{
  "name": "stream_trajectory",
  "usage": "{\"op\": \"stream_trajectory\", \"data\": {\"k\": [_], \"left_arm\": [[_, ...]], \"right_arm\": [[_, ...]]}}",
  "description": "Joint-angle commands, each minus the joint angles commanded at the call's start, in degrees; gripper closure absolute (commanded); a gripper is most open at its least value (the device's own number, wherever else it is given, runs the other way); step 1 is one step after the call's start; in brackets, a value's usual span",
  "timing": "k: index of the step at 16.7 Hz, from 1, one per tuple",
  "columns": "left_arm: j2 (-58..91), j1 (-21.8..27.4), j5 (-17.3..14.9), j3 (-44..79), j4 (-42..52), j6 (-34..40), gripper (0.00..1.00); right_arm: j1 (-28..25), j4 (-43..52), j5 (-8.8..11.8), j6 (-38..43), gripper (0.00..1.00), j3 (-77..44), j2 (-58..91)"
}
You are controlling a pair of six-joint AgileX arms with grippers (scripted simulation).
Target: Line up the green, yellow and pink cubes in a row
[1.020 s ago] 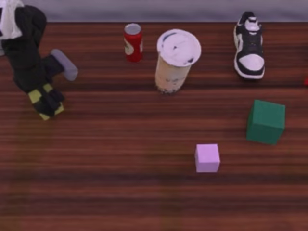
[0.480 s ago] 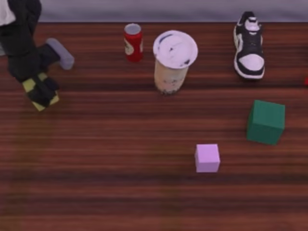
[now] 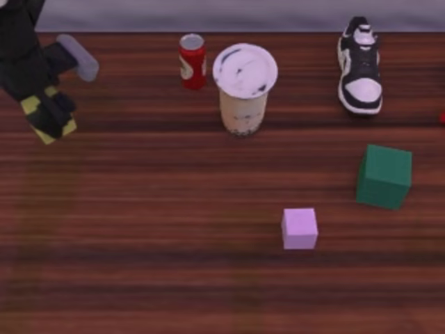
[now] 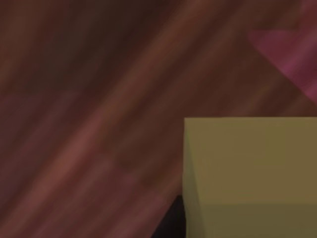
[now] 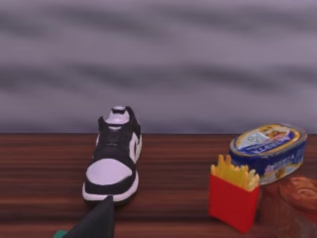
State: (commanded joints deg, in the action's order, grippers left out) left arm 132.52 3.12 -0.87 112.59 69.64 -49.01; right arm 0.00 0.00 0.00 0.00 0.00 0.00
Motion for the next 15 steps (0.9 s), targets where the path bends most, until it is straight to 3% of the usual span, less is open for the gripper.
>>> {"op": "stream_trajectory", "data": {"k": [3, 5, 12, 15], "left_arm": [[-0.39, 2.06, -0.02, -0.16, -0.04, 0.19, 1.0], [-1.05, 6.38, -0.02, -0.71, 0.0, 0.56, 1.0], [-4.72, 32.46, 0.02, -4.62, 0.39, 2.72, 1.0], [-6.25, 40.22, 0.12, -6.0, 0.33, 3.51, 1.0]], "right_arm": [[0.0, 0.0, 0.0, 0.0, 0.0, 0.0, 0.0], [0.0, 0.0, 0.0, 0.0, 0.0, 0.0, 0.0], [0.0, 0.0, 0.0, 0.0, 0.0, 0.0, 0.0], [0.0, 0.0, 0.0, 0.0, 0.0, 0.0, 0.0]]}}
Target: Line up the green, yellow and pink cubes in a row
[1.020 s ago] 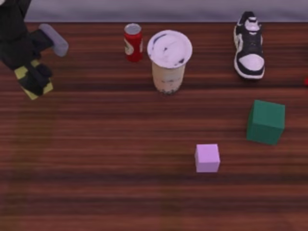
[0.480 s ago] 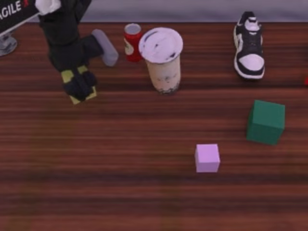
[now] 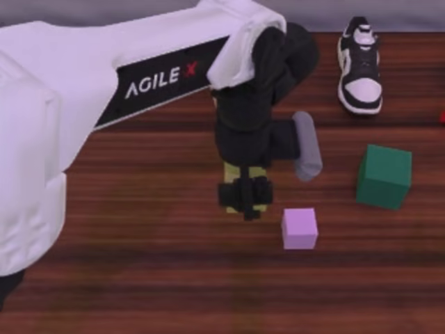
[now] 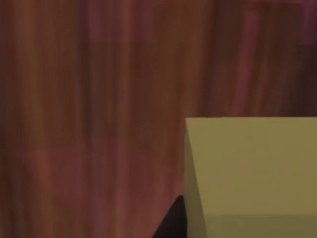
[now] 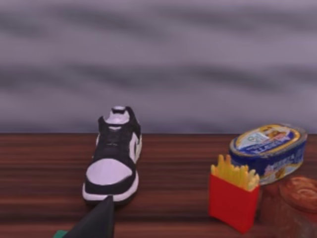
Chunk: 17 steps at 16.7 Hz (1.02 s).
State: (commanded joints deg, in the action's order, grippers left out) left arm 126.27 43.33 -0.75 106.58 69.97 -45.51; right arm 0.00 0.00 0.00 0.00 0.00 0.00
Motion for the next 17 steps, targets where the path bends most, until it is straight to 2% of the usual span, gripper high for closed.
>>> {"op": "stream_trajectory", "data": {"k": [2, 8, 14, 17], "left_arm": [[-0.58, 2.11, 0.07, -0.44, -0.09, 0.26, 1.0], [-0.14, 2.11, 0.04, -0.93, -1.08, 0.22, 1.0], [2.95, 2.39, -0.01, -8.09, -11.53, 0.46, 1.0], [3.67, 2.5, 0.03, -9.6, -13.52, 0.46, 1.0]], "right_arm": [[0.0, 0.0, 0.0, 0.0, 0.0, 0.0, 0.0], [0.0, 0.0, 0.0, 0.0, 0.0, 0.0, 0.0], [0.0, 0.0, 0.0, 0.0, 0.0, 0.0, 0.0], [0.0, 0.0, 0.0, 0.0, 0.0, 0.0, 0.0]]}}
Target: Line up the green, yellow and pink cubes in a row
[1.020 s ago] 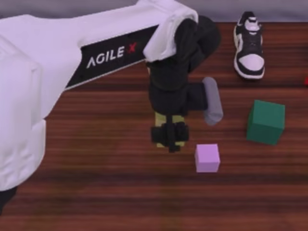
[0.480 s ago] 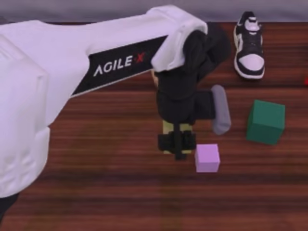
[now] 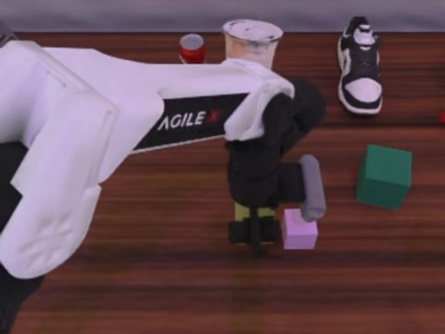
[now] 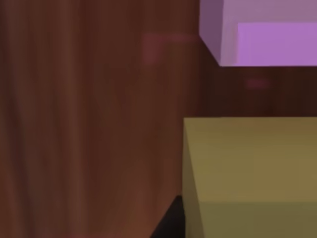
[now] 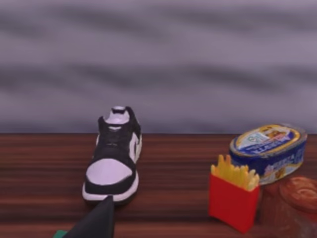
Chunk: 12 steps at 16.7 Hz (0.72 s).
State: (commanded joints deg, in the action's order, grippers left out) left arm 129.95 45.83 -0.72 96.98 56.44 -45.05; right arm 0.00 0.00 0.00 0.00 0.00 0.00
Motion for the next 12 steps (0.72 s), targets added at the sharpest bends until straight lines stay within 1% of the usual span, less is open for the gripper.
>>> {"op": "stream_trajectory", "data": {"k": [3, 12], "left_arm": [[0.0, 0.0, 0.0, 0.0, 0.0, 0.0, 1.0], [0.0, 0.0, 0.0, 0.0, 0.0, 0.0, 0.32]], "right_arm": [[0.0, 0.0, 0.0, 0.0, 0.0, 0.0, 0.0], [0.0, 0.0, 0.0, 0.0, 0.0, 0.0, 0.0]]}}
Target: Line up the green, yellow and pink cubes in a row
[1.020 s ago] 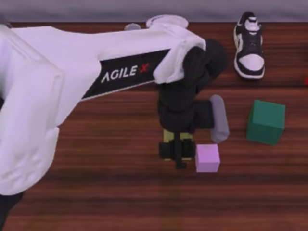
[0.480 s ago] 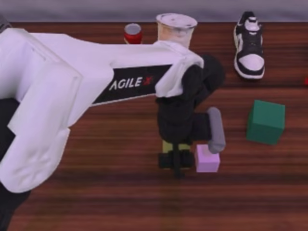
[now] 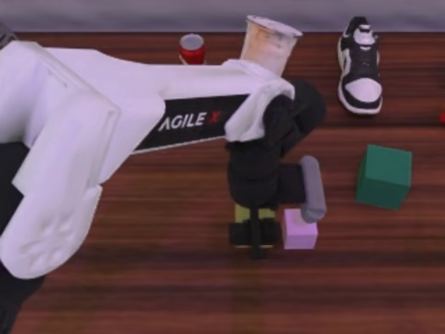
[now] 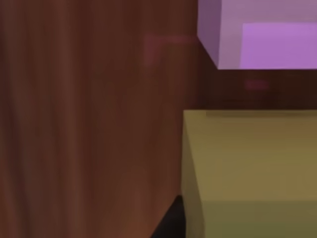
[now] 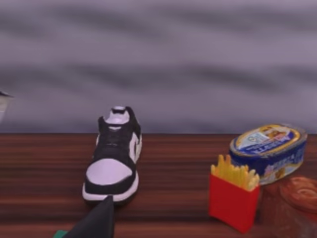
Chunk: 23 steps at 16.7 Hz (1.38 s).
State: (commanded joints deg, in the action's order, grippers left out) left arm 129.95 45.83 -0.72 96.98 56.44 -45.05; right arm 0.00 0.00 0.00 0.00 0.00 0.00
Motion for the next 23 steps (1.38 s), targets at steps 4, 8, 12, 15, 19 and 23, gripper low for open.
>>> {"op": "stream_trajectory", "data": {"k": [4, 8, 12, 15, 19, 23], "left_arm": [[0.0, 0.0, 0.0, 0.0, 0.0, 0.0, 0.02], [0.0, 0.0, 0.0, 0.0, 0.0, 0.0, 0.0], [0.0, 0.0, 0.0, 0.0, 0.0, 0.0, 0.0], [-0.27, -0.21, 0.02, 0.97, 0.99, -0.03, 0.0], [-2.23, -0.82, -0.02, 6.5, 9.04, -0.02, 0.0], [-3.81, -1.29, 0.04, 9.99, 13.77, 0.04, 0.0]], "right_arm": [[0.0, 0.0, 0.0, 0.0, 0.0, 0.0, 0.0], [0.0, 0.0, 0.0, 0.0, 0.0, 0.0, 0.0], [0.0, 0.0, 0.0, 0.0, 0.0, 0.0, 0.0], [0.0, 0.0, 0.0, 0.0, 0.0, 0.0, 0.0], [0.0, 0.0, 0.0, 0.0, 0.0, 0.0, 0.0], [0.0, 0.0, 0.0, 0.0, 0.0, 0.0, 0.0]]}}
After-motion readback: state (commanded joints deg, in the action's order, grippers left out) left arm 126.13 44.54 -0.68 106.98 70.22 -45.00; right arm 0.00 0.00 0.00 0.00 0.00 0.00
